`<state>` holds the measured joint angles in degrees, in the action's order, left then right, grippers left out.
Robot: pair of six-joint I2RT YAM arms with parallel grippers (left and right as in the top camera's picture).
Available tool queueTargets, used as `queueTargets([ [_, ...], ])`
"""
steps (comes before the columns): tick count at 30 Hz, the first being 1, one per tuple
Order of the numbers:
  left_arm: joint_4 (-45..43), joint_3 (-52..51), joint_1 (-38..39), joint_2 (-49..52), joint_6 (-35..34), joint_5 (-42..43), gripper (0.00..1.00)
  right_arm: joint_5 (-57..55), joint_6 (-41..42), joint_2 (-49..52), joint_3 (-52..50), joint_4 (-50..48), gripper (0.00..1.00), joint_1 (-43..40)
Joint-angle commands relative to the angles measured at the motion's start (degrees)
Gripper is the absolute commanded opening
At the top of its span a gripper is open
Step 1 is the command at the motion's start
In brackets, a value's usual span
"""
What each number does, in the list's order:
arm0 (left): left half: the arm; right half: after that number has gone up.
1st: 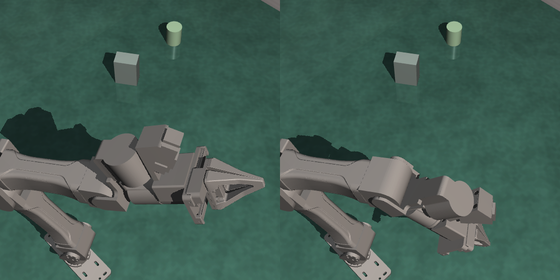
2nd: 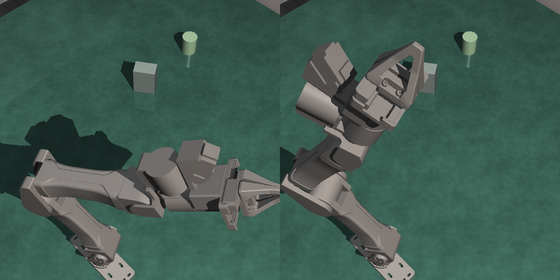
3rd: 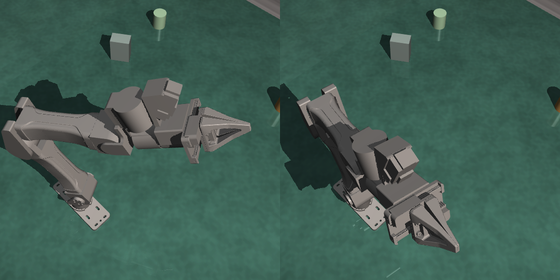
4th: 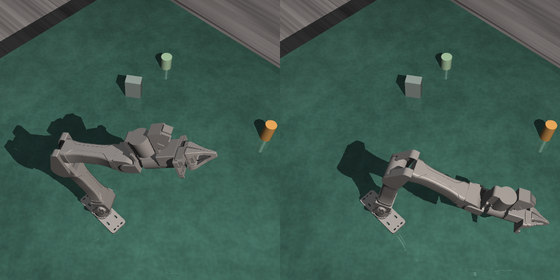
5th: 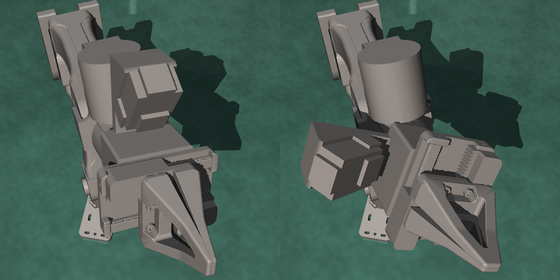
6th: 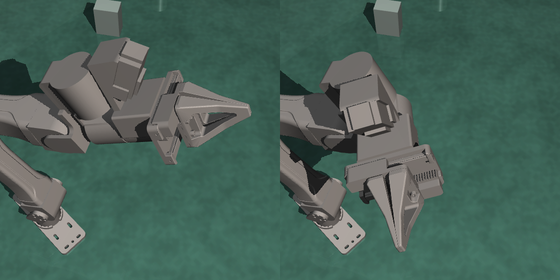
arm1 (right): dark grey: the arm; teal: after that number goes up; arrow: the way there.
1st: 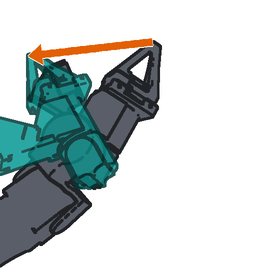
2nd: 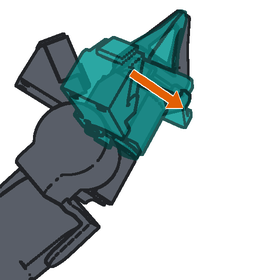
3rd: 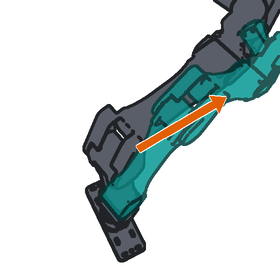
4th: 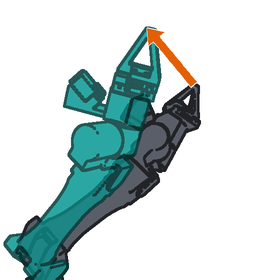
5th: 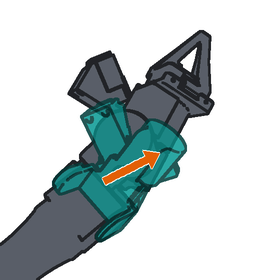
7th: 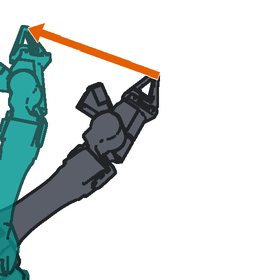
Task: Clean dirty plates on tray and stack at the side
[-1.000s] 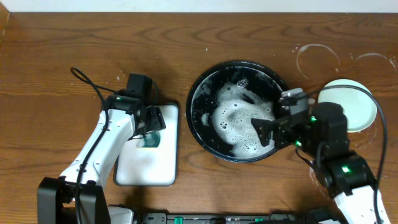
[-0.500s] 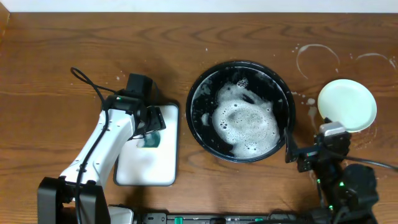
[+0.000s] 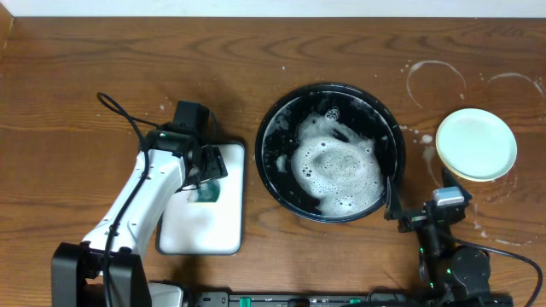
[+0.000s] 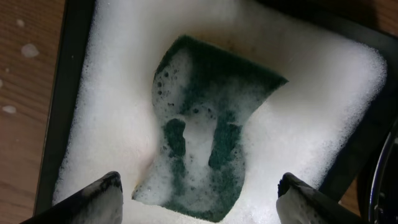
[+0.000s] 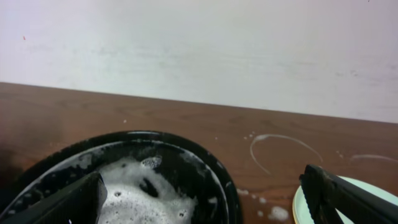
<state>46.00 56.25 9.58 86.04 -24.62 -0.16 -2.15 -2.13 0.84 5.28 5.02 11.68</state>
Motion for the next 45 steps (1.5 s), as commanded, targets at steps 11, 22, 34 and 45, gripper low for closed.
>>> queueTargets([
  [11, 0.0, -0.5, -0.2, -0.3, -0.1, -0.3, 0.81, -2.1, -0.7, -0.5, -5.0, -5.8, 0.99, -1.0],
  [22, 0.0, -0.5, -0.2, -0.3, -0.1, -0.3, 0.81, -1.9, -0.7, -0.2, -5.0, -1.1, 0.99, -1.0],
  [34, 0.0, -0.5, -0.3, -0.9, -0.1, -0.3, 0.81, -1.9, -0.7, -0.2, -5.0, -1.1, 0.99, -1.0],
  [45, -0.3, -5.2, -0.1, -23.7, 0.7, -1.2, 0.81, -1.9, -0.7, -0.2, -5.0, -1.1, 0.99, -1.0],
])
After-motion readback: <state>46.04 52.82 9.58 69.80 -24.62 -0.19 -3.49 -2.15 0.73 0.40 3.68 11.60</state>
